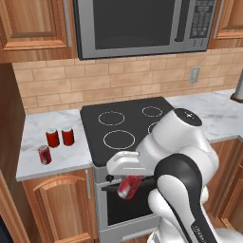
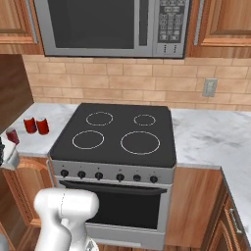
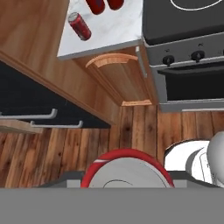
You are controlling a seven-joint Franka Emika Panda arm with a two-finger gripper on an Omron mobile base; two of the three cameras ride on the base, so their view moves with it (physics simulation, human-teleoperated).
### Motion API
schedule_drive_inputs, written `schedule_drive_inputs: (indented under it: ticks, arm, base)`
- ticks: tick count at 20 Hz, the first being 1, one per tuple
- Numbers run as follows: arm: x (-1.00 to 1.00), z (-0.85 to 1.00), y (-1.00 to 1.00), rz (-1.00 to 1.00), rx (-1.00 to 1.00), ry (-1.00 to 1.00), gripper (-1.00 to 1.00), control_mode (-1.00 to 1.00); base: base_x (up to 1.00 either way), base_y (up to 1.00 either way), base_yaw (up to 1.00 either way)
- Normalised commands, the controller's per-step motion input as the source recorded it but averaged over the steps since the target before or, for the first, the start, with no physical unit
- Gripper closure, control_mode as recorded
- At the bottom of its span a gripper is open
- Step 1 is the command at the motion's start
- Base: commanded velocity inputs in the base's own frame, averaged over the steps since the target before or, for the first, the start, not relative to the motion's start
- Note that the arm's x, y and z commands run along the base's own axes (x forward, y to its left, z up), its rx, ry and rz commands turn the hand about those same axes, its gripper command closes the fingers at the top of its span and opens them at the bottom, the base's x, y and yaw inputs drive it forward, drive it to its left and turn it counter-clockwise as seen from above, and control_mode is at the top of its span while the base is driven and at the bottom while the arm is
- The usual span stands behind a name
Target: Four empty soda cans are scattered around the kitchen. Gather all the cans and cluster them next to the stove for recycling.
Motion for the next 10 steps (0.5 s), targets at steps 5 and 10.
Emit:
schedule_drive_inputs:
  ticks: [5, 10]
  arm:
    - [0.15, 0.0, -0.05, 0.08, -0.05, -0.1, 1.0, -1.0]
    - [0.2, 0.04, 0.0, 0.01, -0.1, -0.05, 1.0, -1.0]
  base:
    - [0.0, 0.0, 0.0]
    - [0.0, 0.0, 0.0]
